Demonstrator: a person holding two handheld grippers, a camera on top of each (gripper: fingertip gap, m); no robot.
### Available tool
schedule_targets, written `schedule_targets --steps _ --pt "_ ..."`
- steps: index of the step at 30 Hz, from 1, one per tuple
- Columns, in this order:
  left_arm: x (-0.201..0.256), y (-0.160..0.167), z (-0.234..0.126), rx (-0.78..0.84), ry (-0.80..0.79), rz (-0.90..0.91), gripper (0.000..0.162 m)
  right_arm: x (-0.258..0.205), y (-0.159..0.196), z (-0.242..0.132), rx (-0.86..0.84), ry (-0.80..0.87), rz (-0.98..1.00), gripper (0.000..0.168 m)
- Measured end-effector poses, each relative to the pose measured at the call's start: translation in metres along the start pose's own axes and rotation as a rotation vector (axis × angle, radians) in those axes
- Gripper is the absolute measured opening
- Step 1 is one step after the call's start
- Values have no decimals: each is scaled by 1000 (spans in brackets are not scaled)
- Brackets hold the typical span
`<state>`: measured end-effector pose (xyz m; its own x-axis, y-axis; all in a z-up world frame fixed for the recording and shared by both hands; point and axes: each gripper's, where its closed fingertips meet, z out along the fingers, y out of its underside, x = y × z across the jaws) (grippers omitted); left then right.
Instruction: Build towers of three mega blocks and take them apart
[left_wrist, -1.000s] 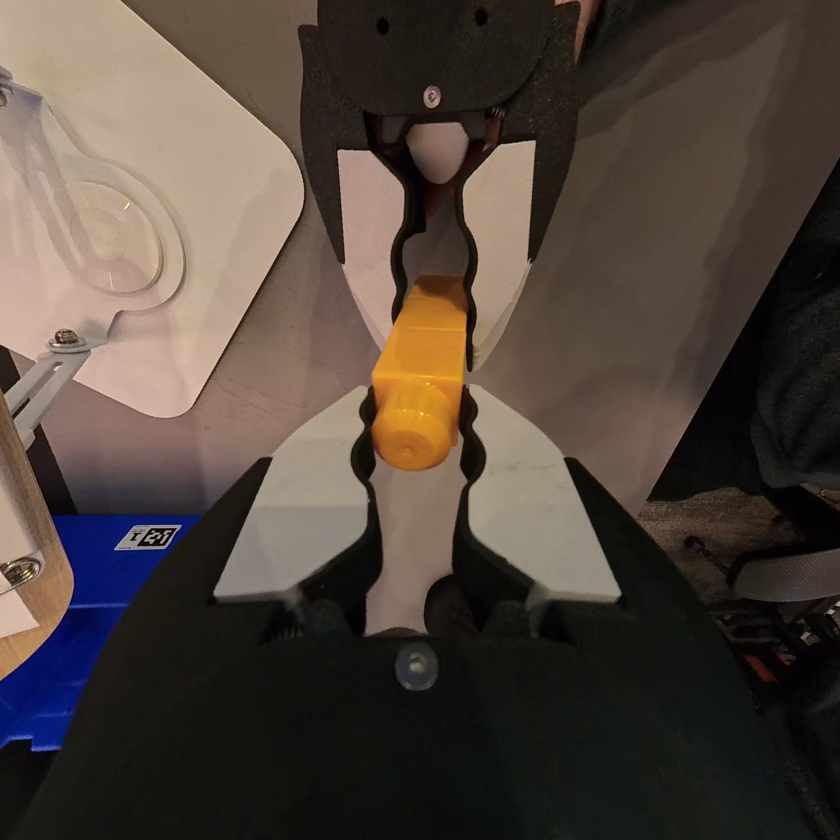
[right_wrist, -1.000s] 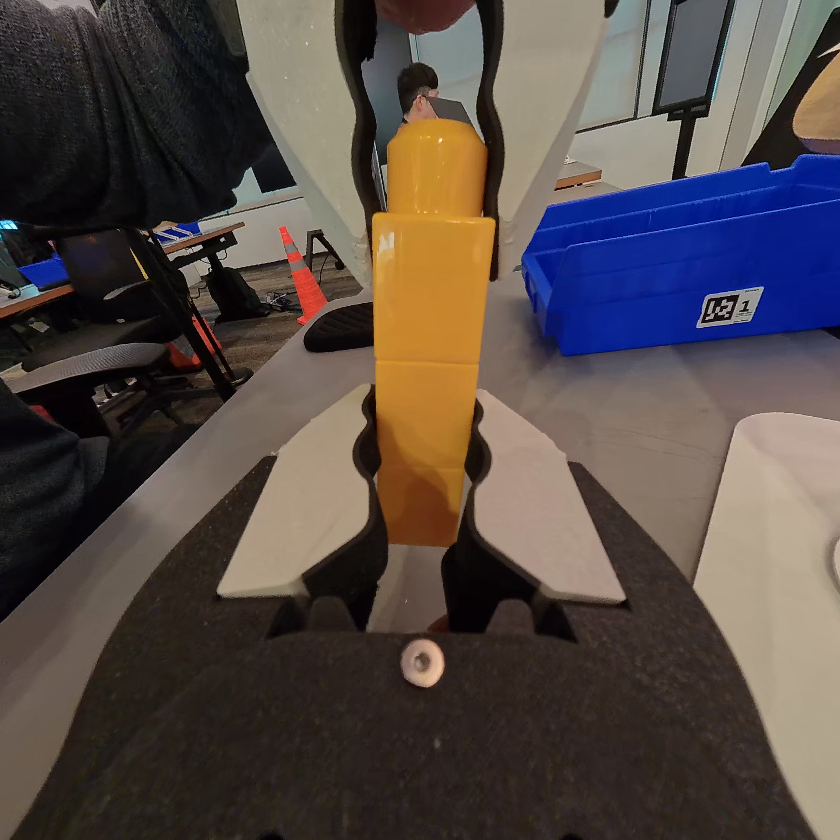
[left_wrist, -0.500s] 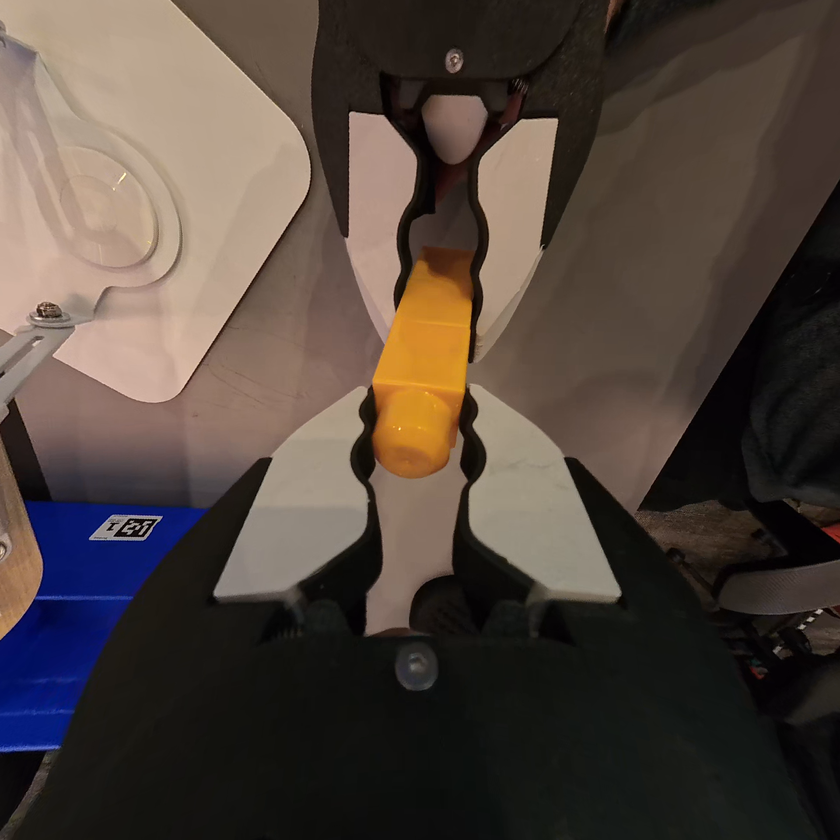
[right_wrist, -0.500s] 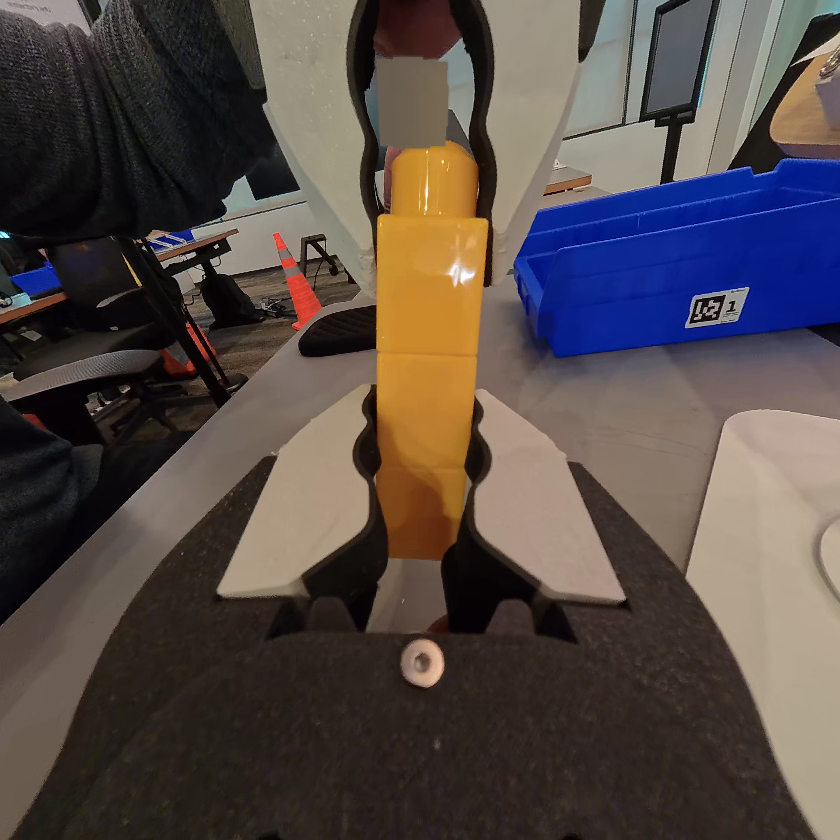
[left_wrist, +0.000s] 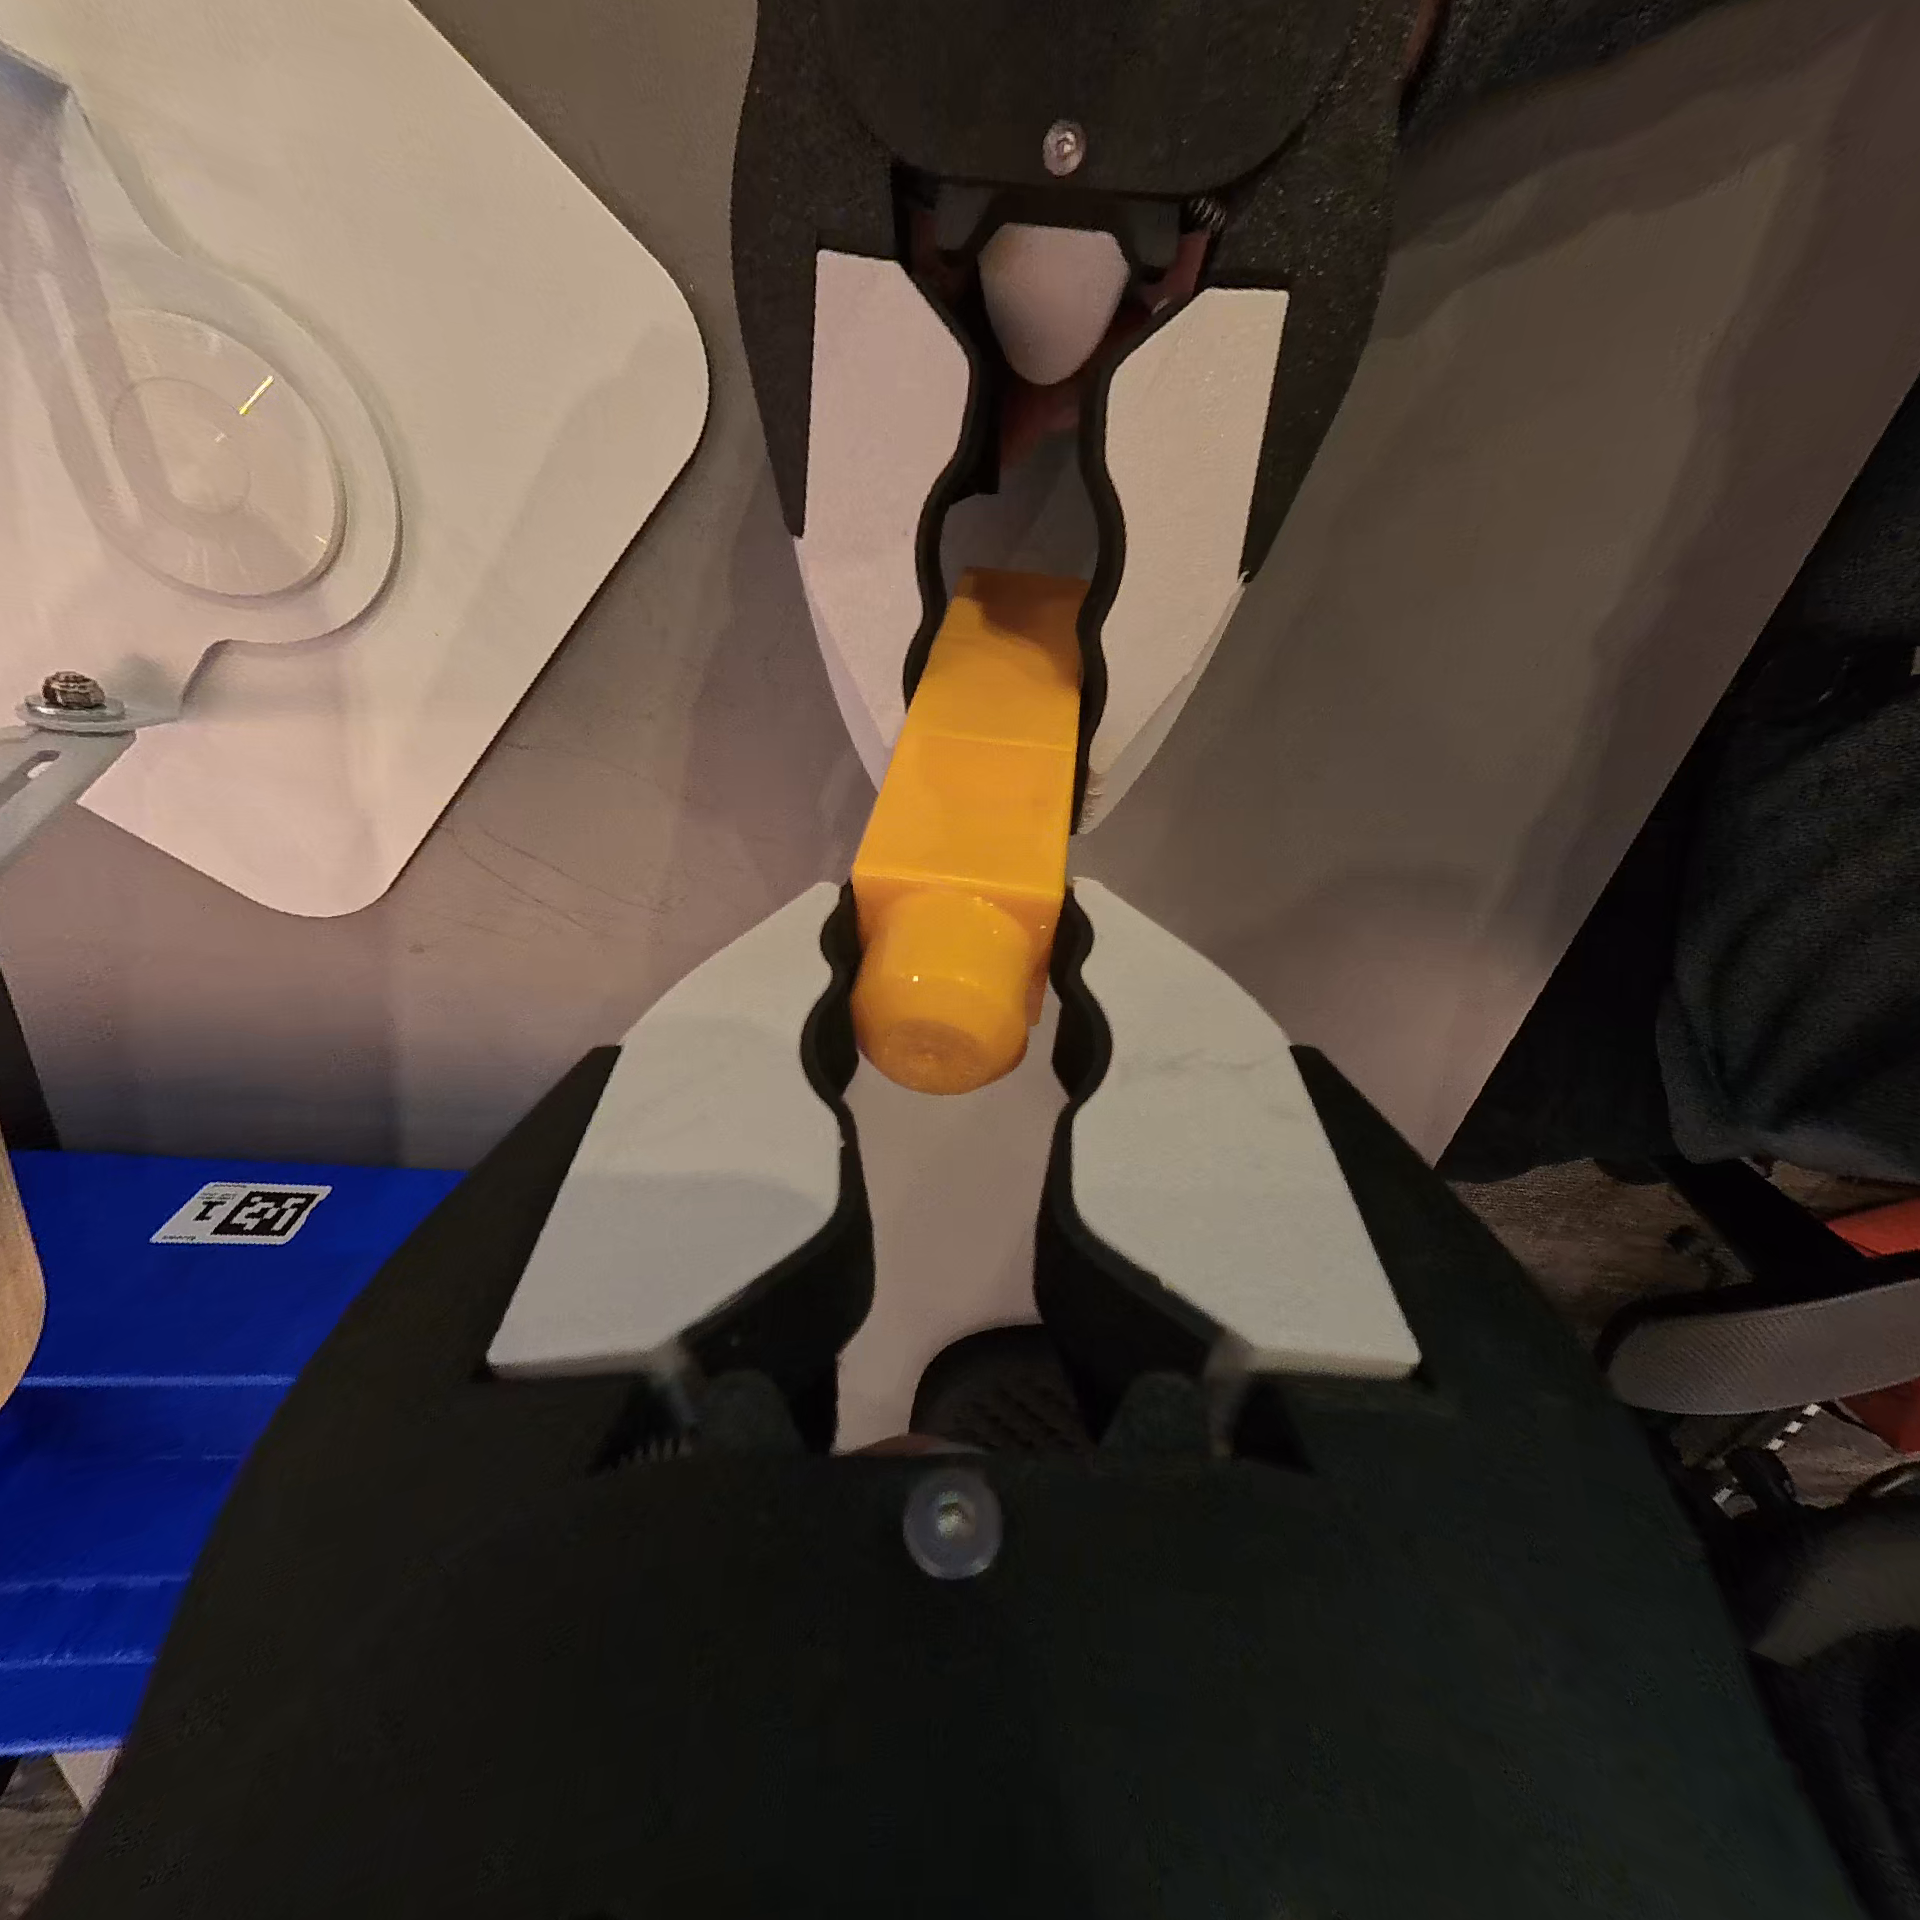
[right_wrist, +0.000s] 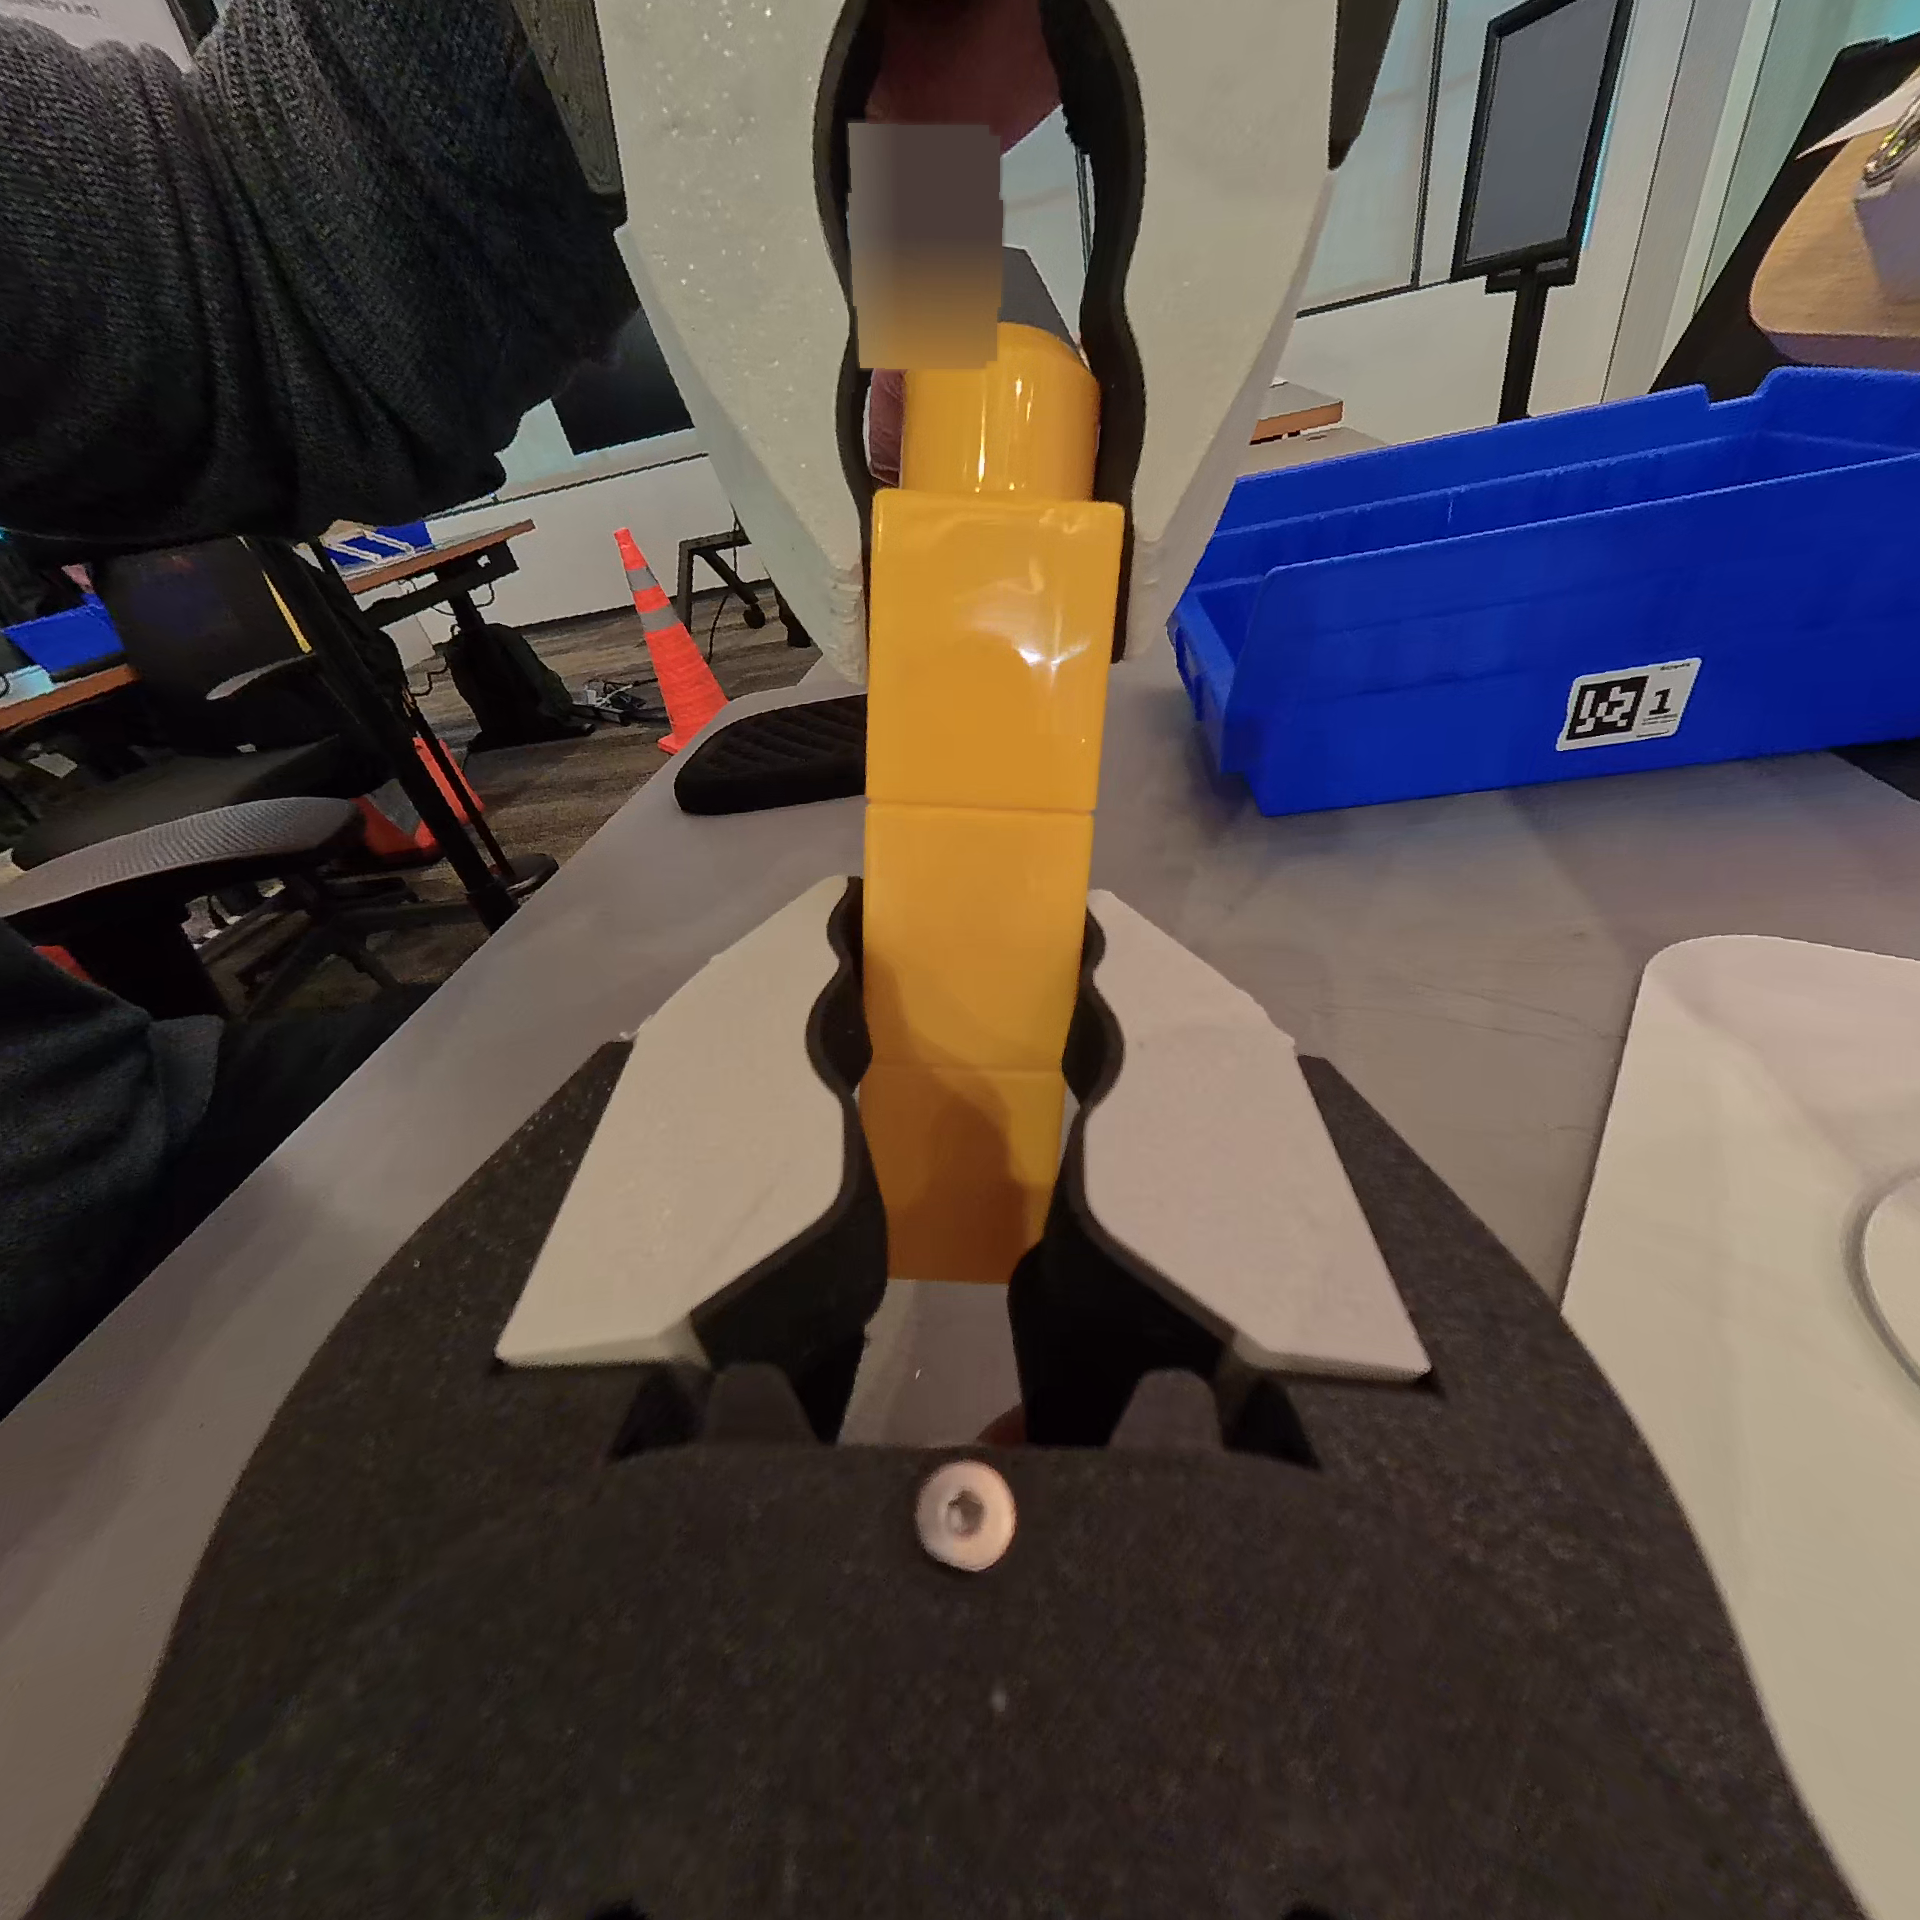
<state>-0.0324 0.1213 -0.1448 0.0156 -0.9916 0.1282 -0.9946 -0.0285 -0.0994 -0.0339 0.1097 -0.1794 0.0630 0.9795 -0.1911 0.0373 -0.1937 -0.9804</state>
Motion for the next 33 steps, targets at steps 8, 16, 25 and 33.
schedule_targets --steps 8,16,25,33 --pt "0 -1 0 9 -1 4 35 -1 0 0 -2 -6 0 34" --pt "-4 -14 -2 143 3 -18 44 3 -10 -6 78 -16 39 35" --pt "-7 -31 7 692 105 -210 63 17 -28 -25 248 -24 153 35" --pt "1 -56 45 851 215 -276 57 19 -35 -32 313 -39 176 35"
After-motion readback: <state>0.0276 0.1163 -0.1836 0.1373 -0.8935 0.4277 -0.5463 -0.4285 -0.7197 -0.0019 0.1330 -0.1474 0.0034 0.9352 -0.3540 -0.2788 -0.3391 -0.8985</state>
